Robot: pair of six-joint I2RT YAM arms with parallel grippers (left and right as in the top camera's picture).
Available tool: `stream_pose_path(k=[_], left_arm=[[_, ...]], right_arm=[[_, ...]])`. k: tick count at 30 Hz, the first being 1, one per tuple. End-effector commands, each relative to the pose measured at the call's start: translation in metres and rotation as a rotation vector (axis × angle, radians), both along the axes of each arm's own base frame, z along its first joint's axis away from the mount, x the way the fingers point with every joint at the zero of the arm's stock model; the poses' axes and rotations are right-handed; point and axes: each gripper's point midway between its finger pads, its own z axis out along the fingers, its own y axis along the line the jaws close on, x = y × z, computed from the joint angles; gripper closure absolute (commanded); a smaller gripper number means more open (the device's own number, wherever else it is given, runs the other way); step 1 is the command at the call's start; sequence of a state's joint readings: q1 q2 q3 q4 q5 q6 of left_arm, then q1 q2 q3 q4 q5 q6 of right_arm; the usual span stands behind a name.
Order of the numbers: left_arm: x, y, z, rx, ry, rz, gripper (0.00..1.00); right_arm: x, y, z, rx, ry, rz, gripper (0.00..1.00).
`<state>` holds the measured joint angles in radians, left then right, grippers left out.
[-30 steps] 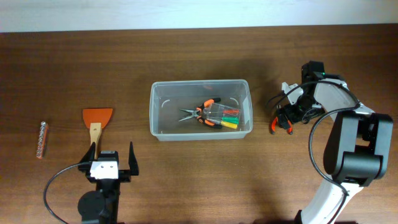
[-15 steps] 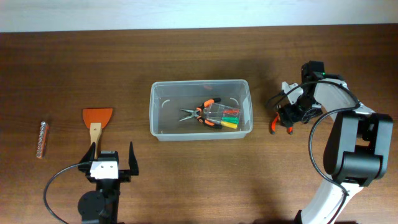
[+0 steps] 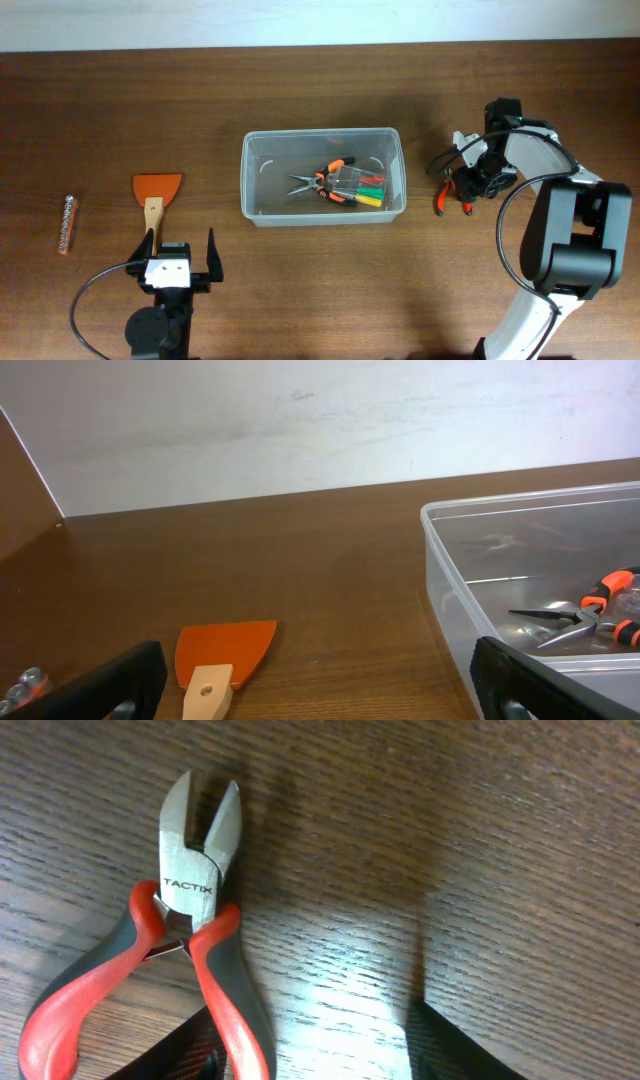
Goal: Pack container
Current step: 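Lower the right gripper and grasp the cutting pliers at the pivot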
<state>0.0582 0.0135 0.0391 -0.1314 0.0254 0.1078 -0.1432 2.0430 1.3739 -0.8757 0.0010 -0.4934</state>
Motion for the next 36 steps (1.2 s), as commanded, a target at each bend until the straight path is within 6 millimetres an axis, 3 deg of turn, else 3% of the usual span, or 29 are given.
stream_pose_path(k=[1, 8, 23, 36], left_arm=[[0.000, -0.001, -0.001, -0.009, -0.002, 0.000, 0.01], [0.000, -0.001, -0.001, -0.009, -0.001, 0.000, 0.01], [0.000, -0.001, -0.001, -0.009, -0.002, 0.000, 0.01], [0.000, 0.000, -0.001, -0.009, -0.002, 0.000, 0.01]], right_arm=[[-0.003, 0.007, -0.012, -0.002, 0.030, 0.016, 0.44], [-0.001, 0.021, -0.012, -0.005, 0.027, 0.054, 0.51], [-0.001, 0.021, -0.012, -0.004, 0.028, 0.055, 0.73], [-0.001, 0.021, -0.011, -0.007, 0.030, 0.020, 0.79]])
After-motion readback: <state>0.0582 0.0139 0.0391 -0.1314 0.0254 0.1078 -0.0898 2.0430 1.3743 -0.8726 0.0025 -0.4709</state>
